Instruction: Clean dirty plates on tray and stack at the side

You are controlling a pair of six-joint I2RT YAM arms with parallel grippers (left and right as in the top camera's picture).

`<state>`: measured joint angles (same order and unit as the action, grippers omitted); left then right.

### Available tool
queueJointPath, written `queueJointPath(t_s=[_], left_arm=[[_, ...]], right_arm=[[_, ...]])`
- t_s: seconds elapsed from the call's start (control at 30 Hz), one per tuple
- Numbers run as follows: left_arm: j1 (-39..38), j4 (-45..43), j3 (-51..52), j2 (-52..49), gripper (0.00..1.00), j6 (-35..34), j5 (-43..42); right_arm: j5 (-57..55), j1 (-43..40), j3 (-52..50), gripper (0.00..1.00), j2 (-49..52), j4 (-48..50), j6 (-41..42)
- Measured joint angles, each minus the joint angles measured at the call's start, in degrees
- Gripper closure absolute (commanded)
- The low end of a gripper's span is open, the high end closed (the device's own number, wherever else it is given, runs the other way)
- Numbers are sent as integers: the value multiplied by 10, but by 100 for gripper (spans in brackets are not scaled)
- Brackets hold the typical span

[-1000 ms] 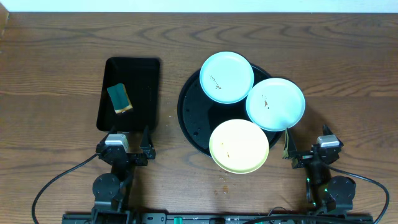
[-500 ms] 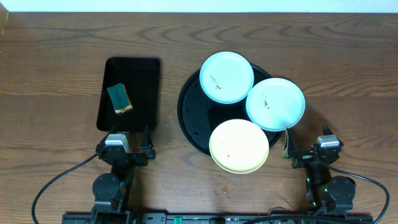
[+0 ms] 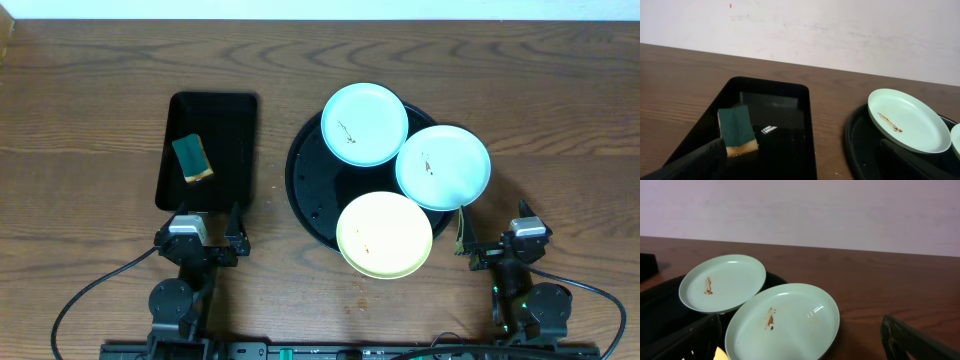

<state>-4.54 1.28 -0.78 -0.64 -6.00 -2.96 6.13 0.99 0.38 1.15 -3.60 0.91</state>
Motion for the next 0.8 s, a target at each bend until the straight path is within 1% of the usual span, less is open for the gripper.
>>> queueJointPath(t_s=[0.5, 0.57, 0.67, 0.73, 0.8], left_arm=[[0, 4, -4, 0, 5, 0, 3], [0, 30, -17, 0, 5, -2, -1], [0, 91, -58, -4, 5, -12, -10], [0, 125, -108, -18, 5, -17, -15], [0, 166, -185, -43, 5, -16, -18]], right_arm=[[0, 0, 0, 1, 0, 0, 0], [0, 0, 0, 1, 0, 0, 0], [0, 0, 0, 1, 0, 0, 0], [0, 0, 0, 1, 0, 1, 0], [4, 0, 0, 1, 0, 1, 0]])
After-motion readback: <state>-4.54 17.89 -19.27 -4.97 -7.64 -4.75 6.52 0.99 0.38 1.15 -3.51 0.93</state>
